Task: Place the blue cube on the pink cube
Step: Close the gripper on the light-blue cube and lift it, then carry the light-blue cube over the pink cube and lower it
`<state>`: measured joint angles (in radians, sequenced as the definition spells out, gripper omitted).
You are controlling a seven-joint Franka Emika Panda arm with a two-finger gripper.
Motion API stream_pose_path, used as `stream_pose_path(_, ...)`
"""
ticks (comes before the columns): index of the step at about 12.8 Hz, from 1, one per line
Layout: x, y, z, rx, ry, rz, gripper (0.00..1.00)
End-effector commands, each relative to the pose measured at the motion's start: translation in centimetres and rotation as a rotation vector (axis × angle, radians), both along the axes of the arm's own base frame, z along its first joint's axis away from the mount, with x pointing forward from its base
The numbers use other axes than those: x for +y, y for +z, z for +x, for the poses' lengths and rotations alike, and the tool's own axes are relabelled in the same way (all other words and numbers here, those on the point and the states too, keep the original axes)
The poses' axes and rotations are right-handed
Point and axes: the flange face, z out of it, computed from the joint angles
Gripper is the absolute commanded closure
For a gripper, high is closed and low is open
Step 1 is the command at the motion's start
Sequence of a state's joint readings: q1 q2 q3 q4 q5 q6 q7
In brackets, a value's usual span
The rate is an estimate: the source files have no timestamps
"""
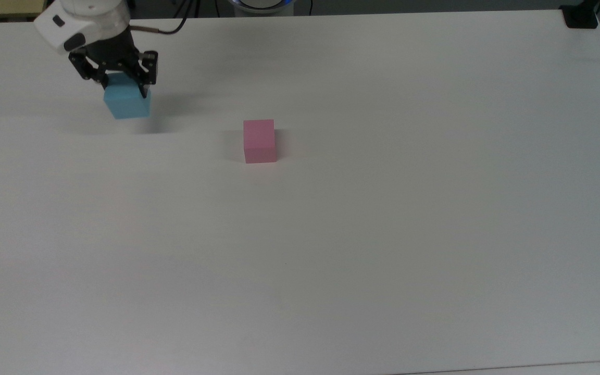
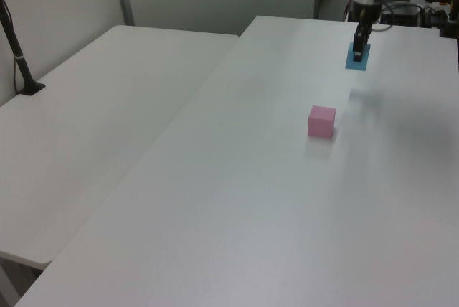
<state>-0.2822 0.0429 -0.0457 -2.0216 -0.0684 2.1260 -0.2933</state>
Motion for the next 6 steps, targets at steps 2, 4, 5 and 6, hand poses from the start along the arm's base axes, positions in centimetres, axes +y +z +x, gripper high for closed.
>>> stream_pose_path(2, 3.7, 9.9, 1.5, -0.013, -0.069, 0.139, 0.5)
stream_pose_path(4, 5.7, 12.7, 1.7, -0.031, -0.06, 0.128, 0.5)
stream_pose_path(5, 6.7, 13.1, 1.8, -0.038, -0.042, 0.122, 0.5)
stream_pose_path(6, 7.9, 13.1, 2.2, -0.038, -0.031, 0.114, 0.5)
